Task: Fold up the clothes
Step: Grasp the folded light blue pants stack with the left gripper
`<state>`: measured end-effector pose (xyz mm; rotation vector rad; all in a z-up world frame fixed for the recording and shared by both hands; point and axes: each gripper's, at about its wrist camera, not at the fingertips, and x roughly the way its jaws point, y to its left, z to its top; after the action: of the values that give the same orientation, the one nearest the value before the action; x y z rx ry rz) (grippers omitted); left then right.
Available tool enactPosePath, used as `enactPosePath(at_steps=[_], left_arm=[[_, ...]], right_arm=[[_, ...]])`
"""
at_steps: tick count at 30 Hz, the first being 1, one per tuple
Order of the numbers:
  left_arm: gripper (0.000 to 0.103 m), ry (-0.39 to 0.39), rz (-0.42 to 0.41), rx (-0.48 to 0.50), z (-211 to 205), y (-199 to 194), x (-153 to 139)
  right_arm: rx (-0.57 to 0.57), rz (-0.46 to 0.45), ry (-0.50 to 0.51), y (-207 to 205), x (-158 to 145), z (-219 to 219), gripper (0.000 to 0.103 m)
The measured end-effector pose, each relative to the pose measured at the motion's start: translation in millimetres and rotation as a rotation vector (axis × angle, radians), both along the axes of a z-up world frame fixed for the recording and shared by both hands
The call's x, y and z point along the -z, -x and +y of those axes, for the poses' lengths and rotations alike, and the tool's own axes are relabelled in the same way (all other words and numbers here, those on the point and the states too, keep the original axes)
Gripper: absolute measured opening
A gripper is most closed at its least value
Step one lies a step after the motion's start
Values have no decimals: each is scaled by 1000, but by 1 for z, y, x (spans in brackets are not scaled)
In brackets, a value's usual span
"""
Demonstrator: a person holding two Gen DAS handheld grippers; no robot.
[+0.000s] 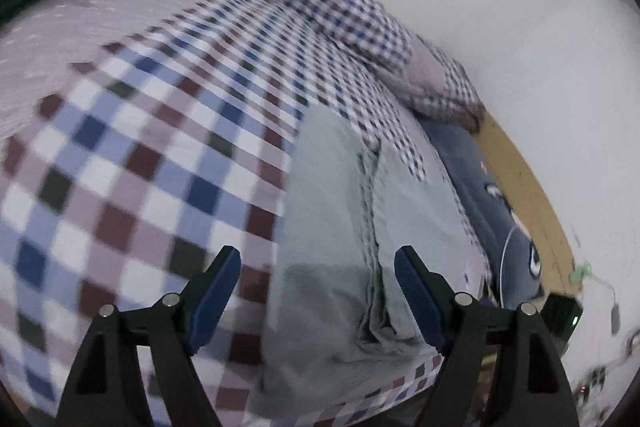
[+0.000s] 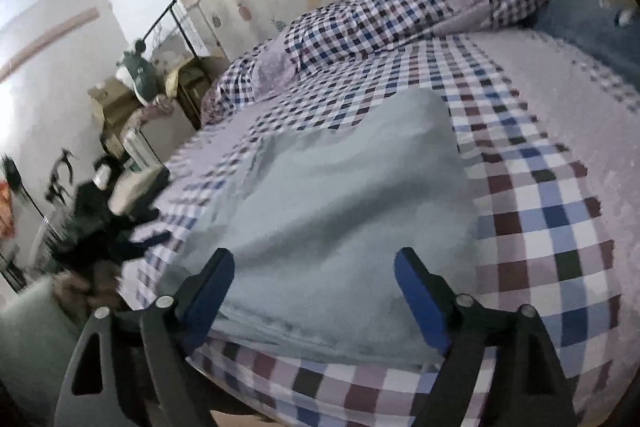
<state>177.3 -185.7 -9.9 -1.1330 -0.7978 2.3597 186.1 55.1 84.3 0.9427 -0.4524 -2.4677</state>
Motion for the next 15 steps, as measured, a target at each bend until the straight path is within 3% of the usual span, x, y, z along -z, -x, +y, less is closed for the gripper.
enactPosePath(at_steps=[9,15], left_arm=[[86,-30,-32,163,30,50,15],[92,-41,-46,218,33,76,18]], right_arm=[[40,-118,131,43,10,59,90],[2,-206,117,73,26,75,90]])
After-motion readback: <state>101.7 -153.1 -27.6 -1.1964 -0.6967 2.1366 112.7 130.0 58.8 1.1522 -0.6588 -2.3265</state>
